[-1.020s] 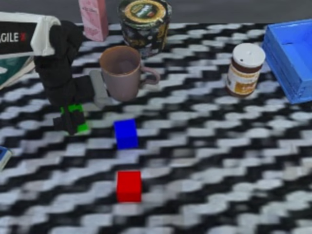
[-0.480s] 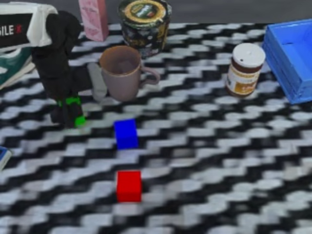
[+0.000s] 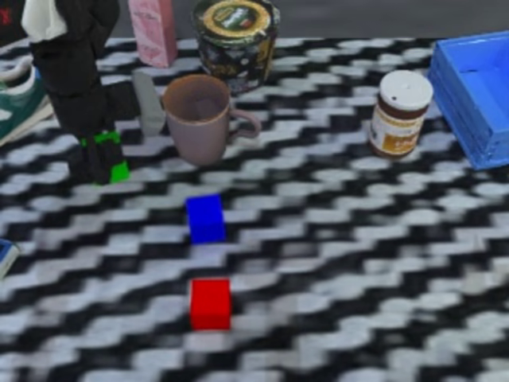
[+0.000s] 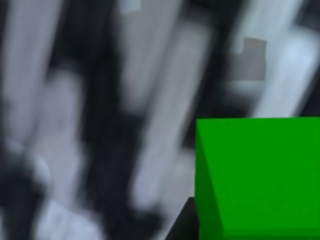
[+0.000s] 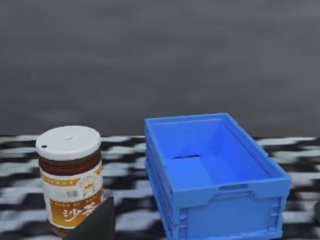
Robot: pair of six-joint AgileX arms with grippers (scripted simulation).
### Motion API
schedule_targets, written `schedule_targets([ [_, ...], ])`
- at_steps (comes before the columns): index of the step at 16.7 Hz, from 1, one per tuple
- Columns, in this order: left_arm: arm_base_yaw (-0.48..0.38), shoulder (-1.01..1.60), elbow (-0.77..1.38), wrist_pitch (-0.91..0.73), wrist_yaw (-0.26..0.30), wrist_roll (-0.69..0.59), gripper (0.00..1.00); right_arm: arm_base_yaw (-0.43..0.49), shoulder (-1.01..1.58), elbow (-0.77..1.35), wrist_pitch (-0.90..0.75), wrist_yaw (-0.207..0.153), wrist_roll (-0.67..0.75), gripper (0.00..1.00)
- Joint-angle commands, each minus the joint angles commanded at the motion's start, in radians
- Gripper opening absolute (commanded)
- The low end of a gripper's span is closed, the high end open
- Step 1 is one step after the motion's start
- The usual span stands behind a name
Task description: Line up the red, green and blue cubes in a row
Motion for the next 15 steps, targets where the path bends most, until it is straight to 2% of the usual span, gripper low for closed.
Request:
schedule_targets([
  [3,-0.021,0.000,-0.005,0.003,0.000,-0.005,0.00,0.000,0.000,0.000,0.000,0.000,0.000,1.00],
  [5,-0.077,-0.013,-0.017,0.003,0.001,-0.033,0.00,0.000,0.000,0.000,0.000,0.000,0.000,1.00],
  [8,-0.223,-0.048,-0.054,0.003,0.002,-0.106,0.00,0.000,0.000,0.000,0.000,0.000,0.000,1.00],
  [13,-0.527,-0.116,-0.128,0.003,0.004,-0.248,0.00,0.000,0.000,0.000,0.000,0.000,0.000,1.00],
  [15,-0.605,-0.141,-0.150,0.007,0.003,-0.290,0.00,0.000,0.000,0.000,0.000,0.000,0.000,1.00],
])
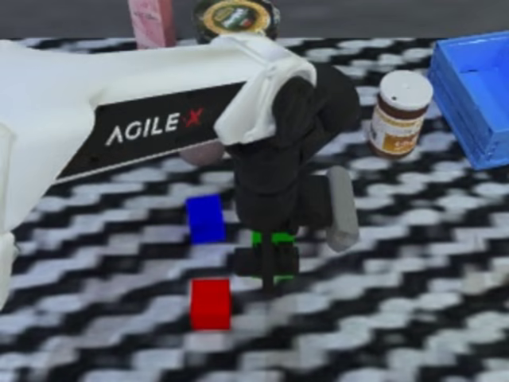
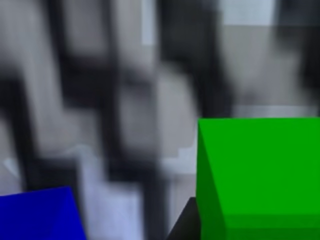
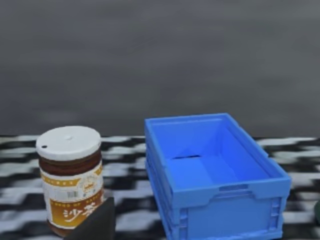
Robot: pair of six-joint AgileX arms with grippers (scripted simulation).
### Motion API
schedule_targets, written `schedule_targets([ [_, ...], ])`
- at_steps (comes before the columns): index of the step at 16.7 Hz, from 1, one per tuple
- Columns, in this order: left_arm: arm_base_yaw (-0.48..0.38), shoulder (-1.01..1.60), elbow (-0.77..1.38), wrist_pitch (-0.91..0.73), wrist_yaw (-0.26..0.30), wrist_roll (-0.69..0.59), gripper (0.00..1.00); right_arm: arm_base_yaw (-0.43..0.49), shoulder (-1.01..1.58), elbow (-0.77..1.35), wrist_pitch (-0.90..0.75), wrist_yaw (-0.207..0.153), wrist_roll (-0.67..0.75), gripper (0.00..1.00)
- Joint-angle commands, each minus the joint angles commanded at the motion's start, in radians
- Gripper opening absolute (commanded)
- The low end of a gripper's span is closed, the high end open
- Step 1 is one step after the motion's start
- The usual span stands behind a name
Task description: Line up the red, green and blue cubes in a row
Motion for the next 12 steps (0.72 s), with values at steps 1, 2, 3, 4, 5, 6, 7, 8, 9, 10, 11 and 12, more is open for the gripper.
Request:
schedule_targets([
  [1,-0.023,-0.009,-0.007,0.002,0.000,-0.014,0.00,0.000,0.000,0.000,0.000,0.000,0.000,1.00],
  [2,-0.035,-0.014,-0.011,0.003,-0.001,-0.022,0.00,0.000,0.000,0.000,0.000,0.000,0.000,1.00],
  [3,-0.037,-0.015,-0.012,0.003,-0.001,-0.024,0.00,0.000,0.000,0.000,0.000,0.000,0.000,1.00],
  [4,-0.037,-0.015,-0.012,0.003,-0.001,-0.024,0.00,0.000,0.000,0.000,0.000,0.000,0.000,1.00],
  [5,-0.037,-0.015,-0.012,0.003,-0.001,-0.024,0.00,0.000,0.000,0.000,0.000,0.000,0.000,1.00],
  [6,-0.034,-0.011,-0.008,0.002,0.000,-0.021,0.00,0.000,0.000,0.000,0.000,0.000,0.000,1.00],
  [7,-0.034,-0.010,-0.011,0.006,0.000,-0.021,0.00,0.000,0.000,0.000,0.000,0.000,0.000,1.00],
  [8,-0.035,-0.005,-0.021,0.019,0.000,-0.022,0.00,0.000,0.000,0.000,0.000,0.000,0.000,1.00],
  [9,-0.035,0.005,-0.037,0.044,0.001,-0.024,0.00,0.000,0.000,0.000,0.000,0.000,0.000,1.00],
  [10,-0.035,0.018,-0.056,0.079,0.001,-0.026,0.00,0.000,0.000,0.000,0.000,0.000,0.000,1.00],
  [11,-0.036,0.033,-0.078,0.122,0.001,-0.027,0.00,0.000,0.000,0.000,0.000,0.000,0.000,1.00],
  [12,-0.038,0.048,-0.101,0.166,0.001,-0.028,0.00,0.000,0.000,0.000,0.000,0.000,0.000,1.00],
])
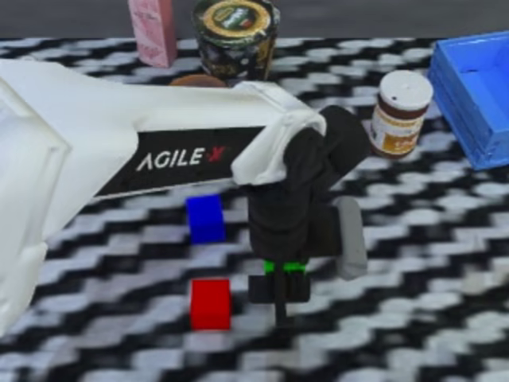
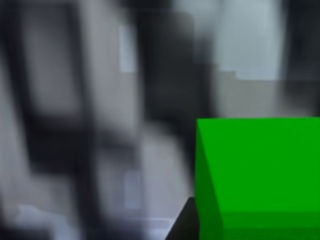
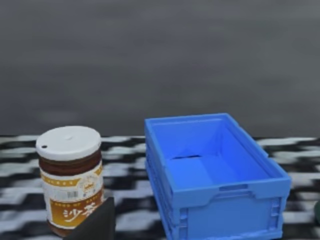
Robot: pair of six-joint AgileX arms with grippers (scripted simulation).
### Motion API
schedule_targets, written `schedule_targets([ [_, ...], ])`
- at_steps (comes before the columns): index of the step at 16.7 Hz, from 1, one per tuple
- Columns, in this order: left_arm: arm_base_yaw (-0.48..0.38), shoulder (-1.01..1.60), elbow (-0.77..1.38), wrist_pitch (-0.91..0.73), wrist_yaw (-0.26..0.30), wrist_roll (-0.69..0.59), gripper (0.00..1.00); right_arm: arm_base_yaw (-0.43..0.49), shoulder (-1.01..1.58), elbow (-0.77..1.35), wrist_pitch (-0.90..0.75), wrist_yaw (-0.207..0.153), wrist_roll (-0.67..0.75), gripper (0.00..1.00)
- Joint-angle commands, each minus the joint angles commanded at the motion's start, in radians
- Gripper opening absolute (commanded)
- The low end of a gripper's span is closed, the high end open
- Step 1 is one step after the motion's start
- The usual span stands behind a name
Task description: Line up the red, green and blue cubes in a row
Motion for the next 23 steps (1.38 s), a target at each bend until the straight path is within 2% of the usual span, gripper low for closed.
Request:
schedule_targets([
  [3,-0.005,0.035,-0.047,0.072,-0.001,-0.001,0.00,0.000,0.000,0.000,0.000,0.000,0.000,1.00],
  [7,-0.006,0.037,-0.049,0.075,-0.001,-0.001,0.00,0.000,0.000,0.000,0.000,0.000,0.000,1.00],
  [20,-0.006,0.037,-0.049,0.075,-0.001,-0.001,0.98,0.000,0.000,0.000,0.000,0.000,0.000,1.00],
  [23,-0.006,0.037,-0.049,0.075,-0.001,-0.001,1.00,0.000,0.000,0.000,0.000,0.000,0.000,1.00],
])
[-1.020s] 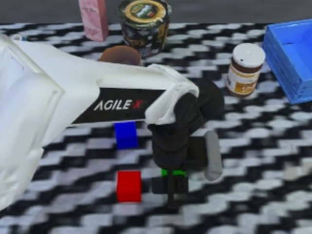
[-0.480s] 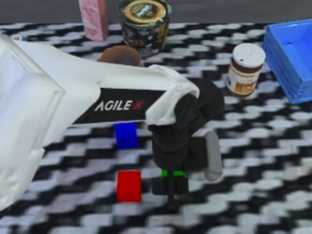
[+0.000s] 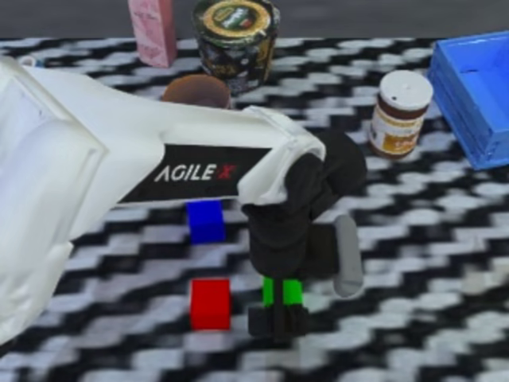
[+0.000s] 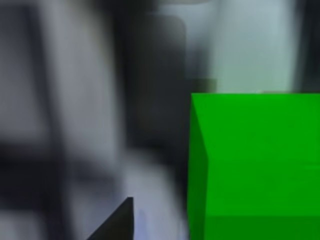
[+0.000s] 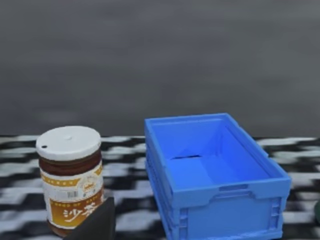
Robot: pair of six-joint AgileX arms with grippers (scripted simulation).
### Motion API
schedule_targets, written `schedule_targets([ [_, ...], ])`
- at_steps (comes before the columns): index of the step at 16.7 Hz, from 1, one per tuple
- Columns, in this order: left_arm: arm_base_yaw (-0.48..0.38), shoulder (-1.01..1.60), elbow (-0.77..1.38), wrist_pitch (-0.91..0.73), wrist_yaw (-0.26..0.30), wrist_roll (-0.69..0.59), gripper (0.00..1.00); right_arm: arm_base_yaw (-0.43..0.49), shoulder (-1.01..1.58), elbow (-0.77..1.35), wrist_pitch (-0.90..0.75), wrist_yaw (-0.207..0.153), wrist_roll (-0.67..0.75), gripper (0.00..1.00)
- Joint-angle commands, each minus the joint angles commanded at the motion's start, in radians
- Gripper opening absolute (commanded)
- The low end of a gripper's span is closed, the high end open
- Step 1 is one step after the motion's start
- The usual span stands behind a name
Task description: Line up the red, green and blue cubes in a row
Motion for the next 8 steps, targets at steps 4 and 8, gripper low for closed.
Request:
schedule_targets([
  [4,0.000,0.000,0.000,0.000,0.000,0.000,1.00,0.000,0.000,0.000,0.000,0.000,0.000,1.00],
  [8,0.003,-0.006,0.014,-0.017,0.000,0.001,1.00,0.000,0.000,0.000,0.000,0.000,0.000,1.00],
])
